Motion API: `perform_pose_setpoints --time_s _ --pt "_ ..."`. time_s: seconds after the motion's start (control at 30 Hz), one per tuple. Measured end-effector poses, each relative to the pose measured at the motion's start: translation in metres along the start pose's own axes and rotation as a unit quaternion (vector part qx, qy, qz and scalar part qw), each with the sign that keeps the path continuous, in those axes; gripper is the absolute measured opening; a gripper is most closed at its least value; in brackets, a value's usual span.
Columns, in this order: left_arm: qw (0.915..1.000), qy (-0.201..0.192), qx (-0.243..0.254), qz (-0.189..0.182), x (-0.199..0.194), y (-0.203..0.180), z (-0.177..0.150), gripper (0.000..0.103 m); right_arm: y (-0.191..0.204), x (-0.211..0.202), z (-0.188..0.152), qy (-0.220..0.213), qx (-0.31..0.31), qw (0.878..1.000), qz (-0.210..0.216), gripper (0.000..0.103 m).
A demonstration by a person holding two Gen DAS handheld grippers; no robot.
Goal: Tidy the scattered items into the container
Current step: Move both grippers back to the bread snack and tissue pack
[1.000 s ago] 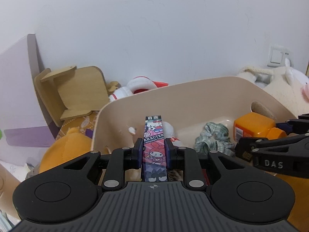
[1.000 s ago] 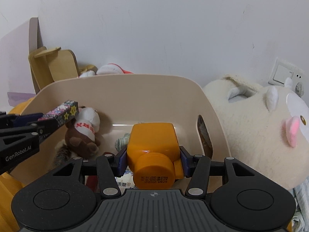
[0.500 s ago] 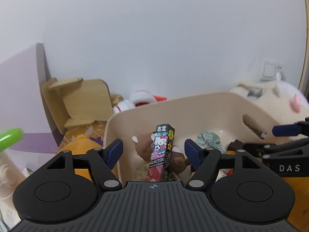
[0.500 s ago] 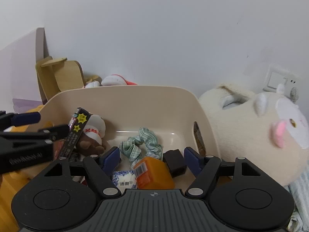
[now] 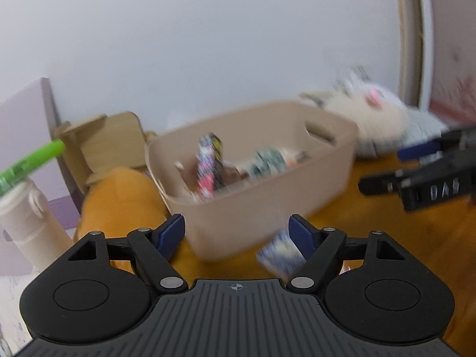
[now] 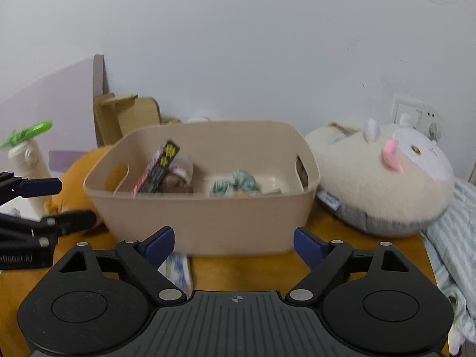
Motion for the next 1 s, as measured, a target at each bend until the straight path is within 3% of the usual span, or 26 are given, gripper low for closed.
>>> perform_pose_setpoints --time_s 0.2,0.4,0.57,0.8,1.0 --pt "0.9967 0.037 0.065 -0.032 0.017 -0.033 -0.037 0.078 0.002 0.001 -0.030 0.030 0.013 0.999 -0.002 0.095" --pt "0.9936 0.062 0.089 -0.031 0.039 -0.041 -0.057 0.078 -0.004 0.006 -0.054 0.058 0.027 0.998 -0.007 0.096" --pt "0.9901 0.084 0.093 -0.064 0.052 -0.045 -0.065 0.078 -0.011 0.007 -0.065 0.067 0.043 0.997 -0.010 0.098" --pt "0.9902 0.108 0.046 -0.075 0.060 -0.040 -0.074 0.073 -0.014 0.013 -0.070 0.072 0.058 0.996 -0.003 0.102" --pt "0.9885 0.116 0.005 -0.097 0.056 -0.034 -0.077 0.053 -0.012 0.023 -0.074 0.084 0.056 0.995 0.003 0.103"
Point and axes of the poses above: each gripper's, at about its wrist camera, not at the fingertips, and x roughly the way its jaws point, y to its left, z to its top, the point moved 4 cm from there along x, roughly the way its jaws point, and after that the axes turned 10 degrees about -x, right-handed, at the moved point
